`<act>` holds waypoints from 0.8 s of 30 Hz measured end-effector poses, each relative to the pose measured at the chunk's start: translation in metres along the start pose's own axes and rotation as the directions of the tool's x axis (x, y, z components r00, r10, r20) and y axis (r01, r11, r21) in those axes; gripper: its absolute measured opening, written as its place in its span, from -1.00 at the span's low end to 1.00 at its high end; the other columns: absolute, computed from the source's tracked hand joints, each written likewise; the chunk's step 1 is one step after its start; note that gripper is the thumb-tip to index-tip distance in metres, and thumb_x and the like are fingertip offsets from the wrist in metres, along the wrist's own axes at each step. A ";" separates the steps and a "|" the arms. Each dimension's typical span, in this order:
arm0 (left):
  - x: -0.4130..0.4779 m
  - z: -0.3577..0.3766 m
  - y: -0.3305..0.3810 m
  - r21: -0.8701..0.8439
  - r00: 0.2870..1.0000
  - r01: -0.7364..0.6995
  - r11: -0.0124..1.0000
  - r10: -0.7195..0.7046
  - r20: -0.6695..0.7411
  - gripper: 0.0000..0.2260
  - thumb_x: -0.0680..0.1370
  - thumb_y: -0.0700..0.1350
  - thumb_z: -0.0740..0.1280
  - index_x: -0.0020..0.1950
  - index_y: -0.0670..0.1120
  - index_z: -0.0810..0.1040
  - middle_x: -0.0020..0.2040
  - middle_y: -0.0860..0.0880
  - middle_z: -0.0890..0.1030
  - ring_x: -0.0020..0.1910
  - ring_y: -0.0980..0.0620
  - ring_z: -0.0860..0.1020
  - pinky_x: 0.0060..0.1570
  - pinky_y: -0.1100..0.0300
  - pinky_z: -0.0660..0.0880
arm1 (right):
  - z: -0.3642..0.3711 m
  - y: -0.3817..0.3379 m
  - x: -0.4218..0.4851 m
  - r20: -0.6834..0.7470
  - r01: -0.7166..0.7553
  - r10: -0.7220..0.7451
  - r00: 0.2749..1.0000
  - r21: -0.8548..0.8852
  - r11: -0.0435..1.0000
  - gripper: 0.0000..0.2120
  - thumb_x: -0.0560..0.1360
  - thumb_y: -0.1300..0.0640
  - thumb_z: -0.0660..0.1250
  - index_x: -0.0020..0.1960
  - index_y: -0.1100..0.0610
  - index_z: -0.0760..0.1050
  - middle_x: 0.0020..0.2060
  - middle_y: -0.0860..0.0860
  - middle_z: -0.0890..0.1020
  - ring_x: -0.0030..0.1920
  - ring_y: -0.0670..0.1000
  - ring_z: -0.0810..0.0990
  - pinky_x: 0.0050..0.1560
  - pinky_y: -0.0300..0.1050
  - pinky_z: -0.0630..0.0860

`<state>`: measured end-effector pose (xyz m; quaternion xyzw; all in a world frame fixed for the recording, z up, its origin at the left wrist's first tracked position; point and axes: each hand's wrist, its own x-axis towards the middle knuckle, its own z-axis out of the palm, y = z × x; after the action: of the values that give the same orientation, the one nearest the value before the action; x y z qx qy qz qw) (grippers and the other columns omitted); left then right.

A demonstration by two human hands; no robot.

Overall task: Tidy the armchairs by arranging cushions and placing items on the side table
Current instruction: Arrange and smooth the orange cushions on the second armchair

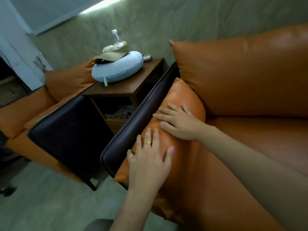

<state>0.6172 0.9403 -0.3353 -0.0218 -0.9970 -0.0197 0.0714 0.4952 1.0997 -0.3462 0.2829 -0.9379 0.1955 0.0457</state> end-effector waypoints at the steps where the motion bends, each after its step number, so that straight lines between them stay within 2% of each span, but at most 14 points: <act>1: 0.002 -0.003 -0.003 -0.001 1.000 -0.021 1.000 0.021 0.014 -0.30 0.58 0.38 -0.03 0.63 0.09 -0.09 0.65 0.05 -0.01 0.61 -0.07 0.07 0.42 -0.19 0.27 | -0.001 -0.001 0.000 0.008 0.015 -0.015 1.000 -0.024 1.000 -0.51 0.66 -0.26 -0.11 0.58 -0.28 0.08 0.61 -0.16 0.09 0.62 -0.01 -0.15 0.53 0.32 -0.26; 3: 0.007 -0.007 -0.010 -0.011 0.999 -0.032 0.999 0.032 0.043 -0.24 0.54 0.44 -0.01 0.63 0.11 -0.11 0.65 0.06 -0.01 0.60 -0.04 0.11 0.40 -0.14 0.33 | 0.000 -0.005 -0.002 -0.002 0.072 -0.072 0.997 -0.051 0.996 -0.52 0.67 -0.23 -0.13 0.58 -0.28 0.09 0.60 -0.16 0.13 0.62 0.01 -0.12 0.54 0.30 -0.27; 6: 0.009 -0.007 -0.016 -0.014 0.996 0.025 1.000 -0.024 0.081 -0.13 0.44 0.56 -0.03 0.62 0.14 -0.13 0.65 0.00 0.03 0.57 -0.08 0.19 0.39 -0.10 0.31 | 0.013 -0.012 -0.012 -0.093 0.169 -0.171 0.981 -0.029 0.985 -0.51 0.67 -0.17 -0.13 0.57 -0.19 0.20 0.57 -0.17 0.24 0.61 -0.11 -0.01 0.56 0.22 -0.26; 9: 0.000 0.000 -0.018 -0.044 0.997 0.045 0.998 -0.042 0.062 -0.10 0.42 0.59 -0.03 0.62 0.15 -0.14 0.65 -0.02 0.02 0.58 -0.06 0.14 0.44 -0.08 0.25 | 0.022 -0.006 -0.015 -0.130 0.186 -0.188 0.974 -0.025 0.982 -0.52 0.67 -0.17 -0.12 0.55 -0.21 0.24 0.55 -0.18 0.26 0.60 -0.16 -0.02 0.56 0.21 -0.27; 12: -0.015 0.015 -0.018 -0.038 0.999 0.041 0.998 -0.041 0.007 -0.10 0.43 0.59 -0.10 0.63 0.12 -0.13 0.65 0.01 -0.02 0.60 -0.05 0.07 0.48 -0.10 0.17 | 0.019 0.010 -0.003 -0.112 0.096 -0.098 0.989 -0.024 0.995 -0.54 0.66 -0.19 -0.11 0.53 -0.26 0.24 0.58 -0.18 0.20 0.61 -0.10 -0.07 0.54 0.27 -0.30; 14: -0.027 0.023 -0.016 0.001 1.000 0.030 1.000 -0.030 0.008 -0.09 0.44 0.59 -0.09 0.64 0.07 0.04 0.64 -0.02 0.11 0.57 -0.14 0.19 0.41 -0.22 0.26 | 0.016 0.022 0.009 -0.094 0.042 -0.045 0.995 -0.038 0.998 -0.56 0.68 -0.17 -0.10 0.53 -0.27 0.23 0.60 -0.17 0.14 0.62 -0.06 -0.11 0.53 0.29 -0.31; 16: -0.035 0.030 -0.017 0.025 1.000 0.012 1.000 -0.012 -0.006 -0.11 0.45 0.56 -0.01 0.59 0.00 0.25 0.57 -0.08 0.30 0.47 -0.22 0.36 0.25 -0.32 0.41 | 0.013 0.033 0.024 -0.069 -0.011 0.008 0.998 -0.055 0.998 -0.55 0.68 -0.15 -0.09 0.54 -0.26 0.21 0.61 -0.16 0.12 0.62 -0.01 -0.13 0.53 0.31 -0.31; 17: -0.036 0.033 -0.018 0.045 1.000 0.003 0.999 -0.002 -0.020 -0.12 0.45 0.55 0.02 0.57 -0.02 0.29 0.55 -0.10 0.34 0.44 -0.25 0.40 0.20 -0.34 0.44 | 0.011 0.039 0.033 -0.059 -0.041 0.037 0.998 -0.065 0.997 -0.54 0.67 -0.15 -0.10 0.55 -0.25 0.21 0.61 -0.15 0.11 0.62 0.00 -0.14 0.52 0.32 -0.31; 24: -0.033 0.043 -0.020 0.059 0.998 -0.011 0.998 0.014 -0.055 -0.14 0.43 0.52 0.08 0.55 -0.01 0.34 0.54 -0.12 0.35 0.41 -0.29 0.42 0.19 -0.39 0.42 | -0.002 0.083 0.098 -0.038 -0.264 0.261 0.965 -0.127 0.956 -0.47 0.65 -0.18 -0.07 0.59 -0.13 0.17 0.61 -0.07 0.14 0.62 0.01 -0.08 0.51 0.38 -0.22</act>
<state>0.6426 0.9211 -0.3838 -0.0252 -0.9947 0.0093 0.0996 0.3679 1.1139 -0.3540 0.1503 -0.9774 0.1409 0.0476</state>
